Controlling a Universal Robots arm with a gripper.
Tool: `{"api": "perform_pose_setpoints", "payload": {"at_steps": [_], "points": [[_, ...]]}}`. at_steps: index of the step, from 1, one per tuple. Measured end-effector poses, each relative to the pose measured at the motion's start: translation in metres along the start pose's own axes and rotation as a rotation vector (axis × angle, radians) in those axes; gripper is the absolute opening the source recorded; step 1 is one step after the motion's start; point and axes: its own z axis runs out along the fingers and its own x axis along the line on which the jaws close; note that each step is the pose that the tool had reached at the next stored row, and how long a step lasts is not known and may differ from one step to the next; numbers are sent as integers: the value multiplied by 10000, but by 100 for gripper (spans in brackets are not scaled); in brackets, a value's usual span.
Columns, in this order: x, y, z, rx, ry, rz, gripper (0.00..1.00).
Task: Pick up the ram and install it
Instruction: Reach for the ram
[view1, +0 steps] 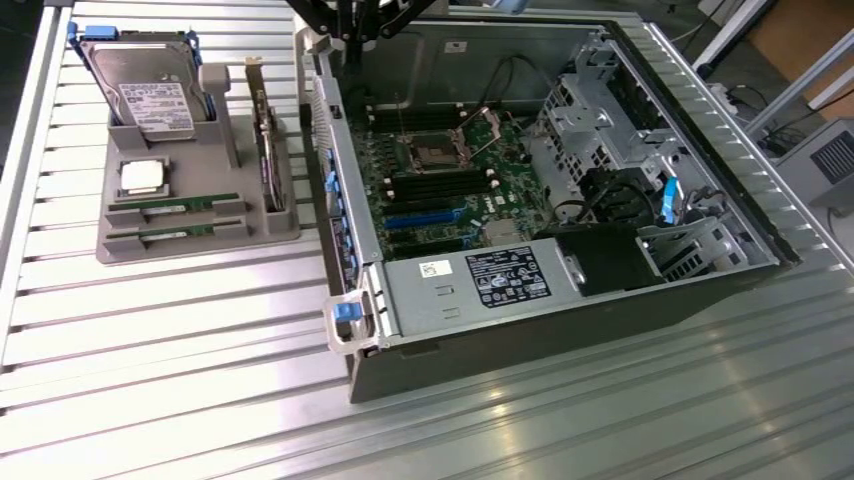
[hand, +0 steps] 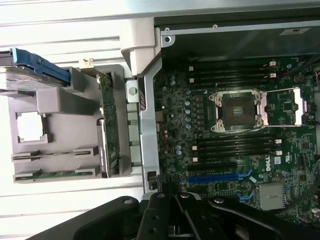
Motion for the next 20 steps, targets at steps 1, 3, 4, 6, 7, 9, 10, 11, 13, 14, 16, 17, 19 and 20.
{"api": "perform_pose_setpoints", "payload": {"at_steps": [1, 3, 4, 6, 7, 9, 10, 11, 13, 14, 16, 17, 19, 20], "points": [[3, 0, 0, 0, 0, 0, 10], [11, -1, 0, 0, 0, 0, 10], [18, -1, 0, 0, 0, 0, 10], [30, -2, -1, 0, 0, 0, 10], [37, -3, -1, 0, 0, 0, 10], [47, -4, -1, 0, 0, 0, 10], [54, -4, -1, 0, 0, 0, 10], [60, -5, -2, 1, 0, 0, 10], [71, -5, -2, 0, 0, 0, 10], [74, -6, -1, 0, 0, 0, 10], [88, -7, -2, 0, 0, 0, 10], [93, -7, -2, 0, 0, 0, 10], [103, -8, -2, 0, 0, 0, 10], [105, -8, -2, 0, 0, 0, 10]]}}
